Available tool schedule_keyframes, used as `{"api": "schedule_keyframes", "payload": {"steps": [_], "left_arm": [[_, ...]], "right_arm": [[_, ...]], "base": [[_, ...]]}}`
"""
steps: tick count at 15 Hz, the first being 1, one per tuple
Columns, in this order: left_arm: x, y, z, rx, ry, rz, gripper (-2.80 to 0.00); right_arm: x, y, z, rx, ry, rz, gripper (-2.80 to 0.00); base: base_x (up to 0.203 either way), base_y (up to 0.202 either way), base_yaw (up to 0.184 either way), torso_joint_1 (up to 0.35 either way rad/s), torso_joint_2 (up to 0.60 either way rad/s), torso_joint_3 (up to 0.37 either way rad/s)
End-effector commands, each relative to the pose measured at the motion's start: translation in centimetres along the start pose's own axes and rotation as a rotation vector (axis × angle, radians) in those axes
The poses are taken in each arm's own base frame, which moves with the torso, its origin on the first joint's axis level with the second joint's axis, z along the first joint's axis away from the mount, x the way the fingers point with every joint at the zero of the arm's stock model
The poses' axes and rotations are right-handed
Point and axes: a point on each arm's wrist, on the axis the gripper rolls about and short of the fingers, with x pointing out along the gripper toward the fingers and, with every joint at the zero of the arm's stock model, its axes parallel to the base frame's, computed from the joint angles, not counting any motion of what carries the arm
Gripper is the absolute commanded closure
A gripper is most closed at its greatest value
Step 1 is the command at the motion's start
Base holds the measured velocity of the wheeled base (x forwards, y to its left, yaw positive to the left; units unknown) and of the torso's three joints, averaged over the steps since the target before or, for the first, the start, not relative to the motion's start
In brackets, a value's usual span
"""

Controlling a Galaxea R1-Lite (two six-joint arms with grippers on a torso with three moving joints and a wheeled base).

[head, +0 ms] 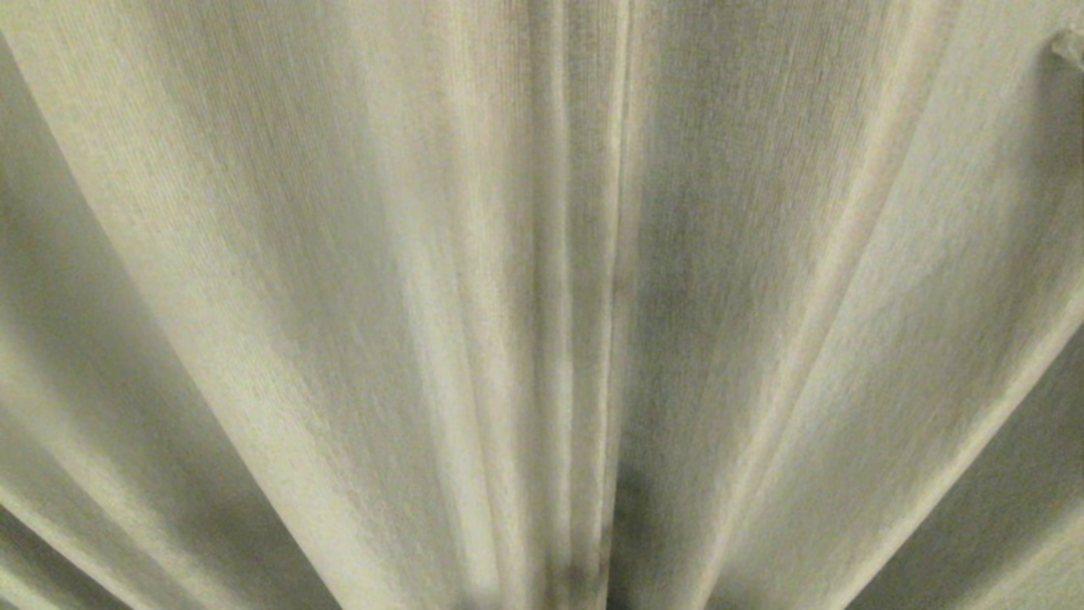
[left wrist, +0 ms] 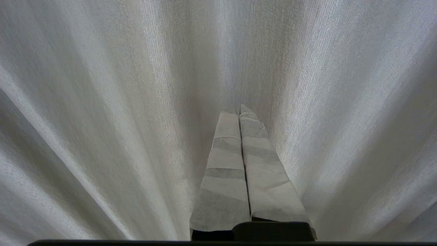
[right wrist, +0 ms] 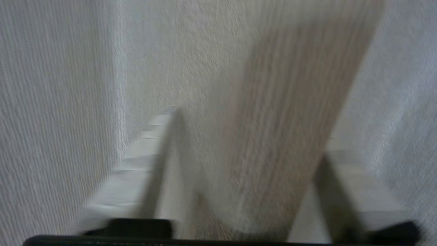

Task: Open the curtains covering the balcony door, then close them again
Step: Pull the outer curtains open on both sides

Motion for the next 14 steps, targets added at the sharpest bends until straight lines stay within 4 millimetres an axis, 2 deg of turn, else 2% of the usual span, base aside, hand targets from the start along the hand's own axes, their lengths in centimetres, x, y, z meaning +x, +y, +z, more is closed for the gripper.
{"api": "schedule_keyframes", "payload": {"steps": [1,14], "left_arm": [[0.0,0.0,0.0,0.0,0.0,0.001,0.0],[0.0,0.0,0.0,0.0,0.0,0.001,0.0]], "right_arm": [[0.27,0.0,-0.22,0.0,0.005,0.002,0.0],[-0.13,-0.34,0.45,-0.015,-0.035,-0.019,0.0]], "base": [[0.0,0.0,0.0,0.0,0.0,0.0],[0.0,0.0,0.0,0.0,0.0,0.0]]}}
